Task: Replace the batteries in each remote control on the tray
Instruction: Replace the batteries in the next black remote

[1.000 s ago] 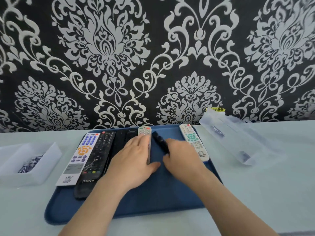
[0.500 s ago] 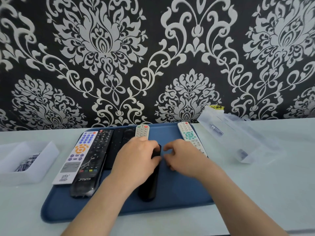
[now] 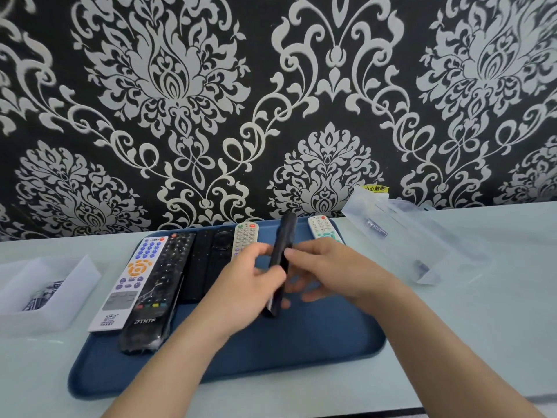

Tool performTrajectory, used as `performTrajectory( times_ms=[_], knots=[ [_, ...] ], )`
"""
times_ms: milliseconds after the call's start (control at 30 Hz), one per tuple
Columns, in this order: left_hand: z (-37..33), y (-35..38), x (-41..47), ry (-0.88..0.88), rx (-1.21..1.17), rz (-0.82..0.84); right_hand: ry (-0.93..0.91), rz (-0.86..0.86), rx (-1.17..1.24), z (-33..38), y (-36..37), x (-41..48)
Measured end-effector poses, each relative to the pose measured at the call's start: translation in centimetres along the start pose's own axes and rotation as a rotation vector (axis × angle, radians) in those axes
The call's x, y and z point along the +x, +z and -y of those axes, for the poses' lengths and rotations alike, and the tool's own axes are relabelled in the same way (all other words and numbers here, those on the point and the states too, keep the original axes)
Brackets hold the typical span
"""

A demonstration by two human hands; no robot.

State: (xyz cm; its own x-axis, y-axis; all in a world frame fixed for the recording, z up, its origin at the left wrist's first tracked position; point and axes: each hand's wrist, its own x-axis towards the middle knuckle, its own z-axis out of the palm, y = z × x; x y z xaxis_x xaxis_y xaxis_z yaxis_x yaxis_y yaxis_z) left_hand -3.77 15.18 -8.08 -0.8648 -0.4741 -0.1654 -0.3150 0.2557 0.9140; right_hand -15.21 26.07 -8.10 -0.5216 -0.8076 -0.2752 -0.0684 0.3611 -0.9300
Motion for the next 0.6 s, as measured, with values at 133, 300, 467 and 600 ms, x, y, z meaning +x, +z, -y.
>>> performTrajectory(
  times_ms=[133,300,467,600],
  knots=[
    [-0.5,0.8,-0.2,-0.01,-0.492,0.038,-0.115,-0.142,0.293,0.1,0.4,0.3],
    [-0.8,1.0,-0.2,-0.021,-0.725,0.083,-0.124,-0.159,0.499,0.4,0.8,0.1],
    [-0.6,1.1,0.0,0.037,-0.706,0.011,-0.13,-0.026,0.685,0.8,2.3,-0.4],
    [-0.2,0.8,0.1,0.091,-0.604,-0.007,-0.169,-0.086,0.582,0.7,2.7,0.0]
  ],
)
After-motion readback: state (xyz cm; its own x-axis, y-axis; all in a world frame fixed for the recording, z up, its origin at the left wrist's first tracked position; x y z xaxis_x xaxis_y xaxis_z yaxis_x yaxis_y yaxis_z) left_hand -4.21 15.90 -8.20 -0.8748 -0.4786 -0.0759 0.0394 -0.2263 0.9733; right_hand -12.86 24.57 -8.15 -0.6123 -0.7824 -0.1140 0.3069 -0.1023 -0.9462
